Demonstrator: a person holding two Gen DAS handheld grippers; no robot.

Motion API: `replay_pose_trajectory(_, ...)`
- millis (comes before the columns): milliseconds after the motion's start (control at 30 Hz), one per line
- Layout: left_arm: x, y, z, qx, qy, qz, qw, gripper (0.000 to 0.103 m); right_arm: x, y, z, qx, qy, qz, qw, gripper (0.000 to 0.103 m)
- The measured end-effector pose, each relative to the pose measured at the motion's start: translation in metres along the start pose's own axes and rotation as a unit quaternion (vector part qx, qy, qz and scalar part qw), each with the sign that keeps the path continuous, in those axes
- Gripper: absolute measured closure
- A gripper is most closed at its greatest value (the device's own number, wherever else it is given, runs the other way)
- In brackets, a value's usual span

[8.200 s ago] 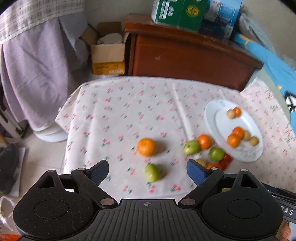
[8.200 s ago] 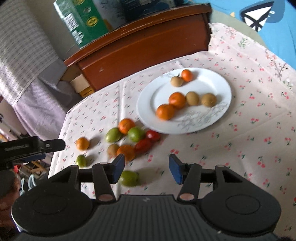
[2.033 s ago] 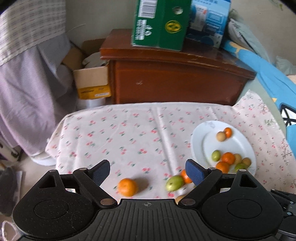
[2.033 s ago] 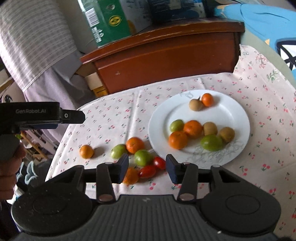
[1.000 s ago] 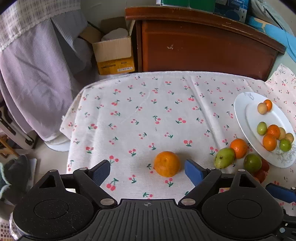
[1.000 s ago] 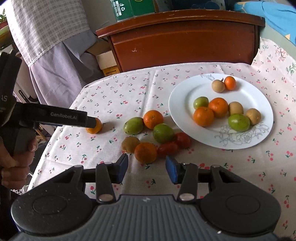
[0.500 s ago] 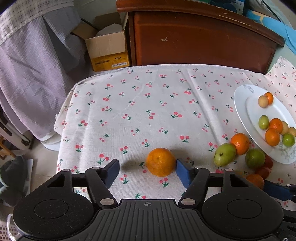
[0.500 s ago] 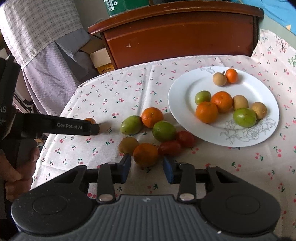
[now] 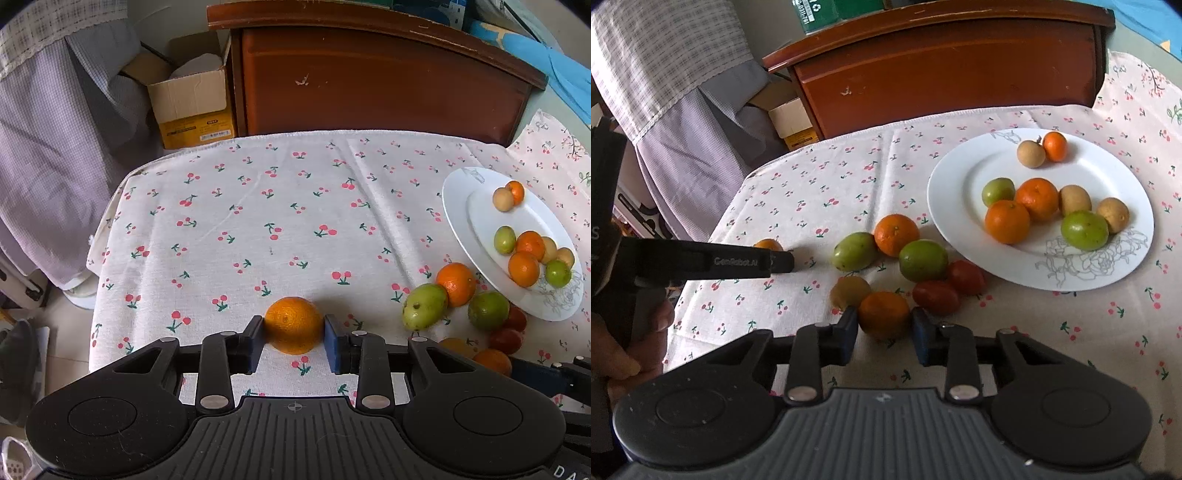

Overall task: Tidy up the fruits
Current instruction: 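Grasp a mandarin with the left gripper while the right gripper grasps another mandarin, then carry both mandarins onto the white plate and open both grippers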

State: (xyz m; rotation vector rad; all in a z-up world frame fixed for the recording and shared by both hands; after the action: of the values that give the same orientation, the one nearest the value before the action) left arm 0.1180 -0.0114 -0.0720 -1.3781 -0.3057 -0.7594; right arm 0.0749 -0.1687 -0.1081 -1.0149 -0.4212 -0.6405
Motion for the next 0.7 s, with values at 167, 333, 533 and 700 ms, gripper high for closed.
replay_pose_trajectory(167, 0.001, -0.008, -0.003, -0.004, -0.001, -0.009, 0.9999, 0.072, -0.001, -0.004, 0.003, 0.009, -0.005, 0.004, 1.0, 0.072)
replay_pose_trajectory(333, 0.006, -0.022, -0.006, -0.001, 0.0, -0.025, 0.9997, 0.072, 0.001, -0.012, 0.006, 0.02, -0.003, -0.002, 1.0, 0.072)
replay_pose_trajectory(533, 0.013, -0.037, -0.009, 0.003, -0.003, -0.042, 0.9991, 0.072, 0.005, -0.02, 0.009, 0.028, -0.003, -0.01, 1.0, 0.072)
replay_pose_trajectory(700, 0.022, -0.048, -0.013, 0.004, -0.009, -0.056, 0.9984, 0.072, 0.015, -0.031, 0.009, 0.033, 0.001, -0.028, 0.999, 0.072)
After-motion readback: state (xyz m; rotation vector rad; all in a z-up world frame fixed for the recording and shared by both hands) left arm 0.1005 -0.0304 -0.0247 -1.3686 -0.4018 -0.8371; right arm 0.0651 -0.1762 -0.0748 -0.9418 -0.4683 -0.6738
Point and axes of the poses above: each gripper's, at about its wrist camera, not at the fingertips, and y roughly the way its jaws point, z to its left, x to its top, the point moved 5 cm from there along y, roughly the way its jaws point, and after that the axes turned 11 degrees about y, right-handed, at the moved point
